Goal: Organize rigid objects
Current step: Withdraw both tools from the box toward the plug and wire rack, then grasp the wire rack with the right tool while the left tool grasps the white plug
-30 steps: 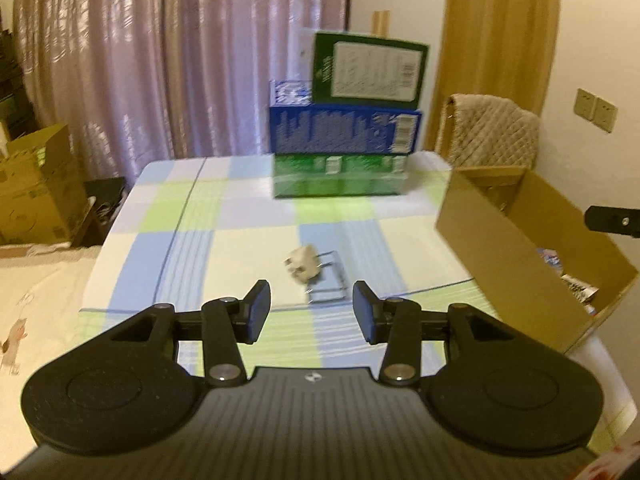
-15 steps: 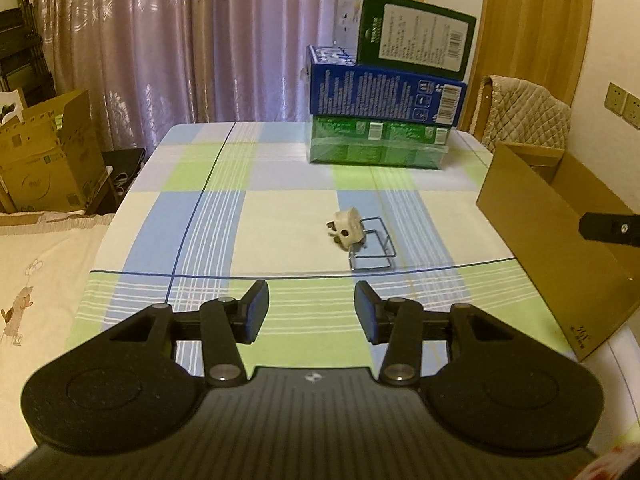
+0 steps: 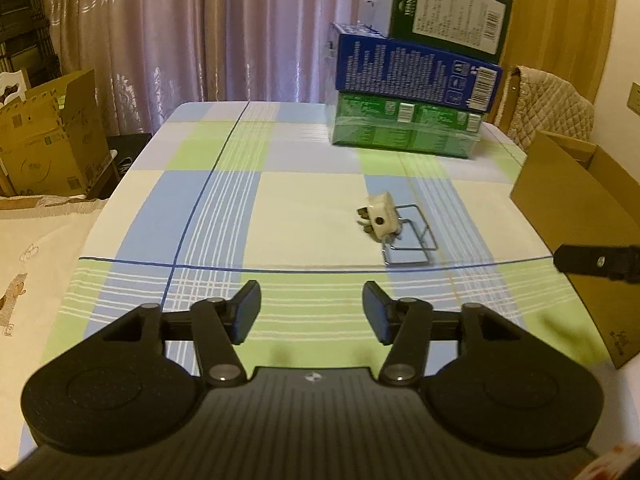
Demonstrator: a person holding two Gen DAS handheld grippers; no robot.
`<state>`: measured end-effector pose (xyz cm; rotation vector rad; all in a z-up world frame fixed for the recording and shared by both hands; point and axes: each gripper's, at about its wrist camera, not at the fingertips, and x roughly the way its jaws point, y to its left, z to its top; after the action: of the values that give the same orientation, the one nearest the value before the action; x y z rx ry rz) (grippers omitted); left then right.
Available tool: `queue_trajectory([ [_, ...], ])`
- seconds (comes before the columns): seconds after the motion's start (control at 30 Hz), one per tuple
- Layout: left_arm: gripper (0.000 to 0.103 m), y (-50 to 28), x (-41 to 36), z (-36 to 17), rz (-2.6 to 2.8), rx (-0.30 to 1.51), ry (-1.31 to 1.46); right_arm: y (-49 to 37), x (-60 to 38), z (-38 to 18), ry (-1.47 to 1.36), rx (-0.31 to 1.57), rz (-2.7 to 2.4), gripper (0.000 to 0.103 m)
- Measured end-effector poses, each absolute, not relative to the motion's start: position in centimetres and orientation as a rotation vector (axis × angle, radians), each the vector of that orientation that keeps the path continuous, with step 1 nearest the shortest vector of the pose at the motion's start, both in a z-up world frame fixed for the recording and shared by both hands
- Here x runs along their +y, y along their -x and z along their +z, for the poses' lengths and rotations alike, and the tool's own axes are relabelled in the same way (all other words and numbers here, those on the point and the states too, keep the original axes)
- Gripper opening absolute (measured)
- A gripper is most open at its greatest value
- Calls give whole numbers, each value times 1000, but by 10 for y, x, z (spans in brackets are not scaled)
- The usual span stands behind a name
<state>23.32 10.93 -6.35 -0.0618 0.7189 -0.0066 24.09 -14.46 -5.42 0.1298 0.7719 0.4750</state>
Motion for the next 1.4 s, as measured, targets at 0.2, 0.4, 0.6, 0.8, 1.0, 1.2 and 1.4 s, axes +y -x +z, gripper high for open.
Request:
queue_trajectory([
  [0.2, 70, -254, 122, -64, 7, 693, 74, -259, -122, -67, -124, 783, 490, 70],
  [0.4, 76, -275, 128, -67, 21, 683, 48, -281, -98, -84, -107, 794, 507, 74],
  [0.6, 78, -292, 132, -74, 24, 682, 32, -299, -80, -99, -83, 800, 534, 75],
  [0.8, 79, -303, 142, -79, 25, 661, 71, -314, -60, -116, -52, 805, 552, 76],
  [1.0, 80, -311, 143, -84, 16, 676, 29, -330, -49, -131, -46, 817, 543, 76],
  [1.2, 80, -316, 144, -87, 14, 704, 51, -341, -42, -143, -20, 827, 541, 76],
  [1.4, 80, -316, 142, -89, 18, 706, 43, -345, -35, -147, 21, 825, 528, 63],
])
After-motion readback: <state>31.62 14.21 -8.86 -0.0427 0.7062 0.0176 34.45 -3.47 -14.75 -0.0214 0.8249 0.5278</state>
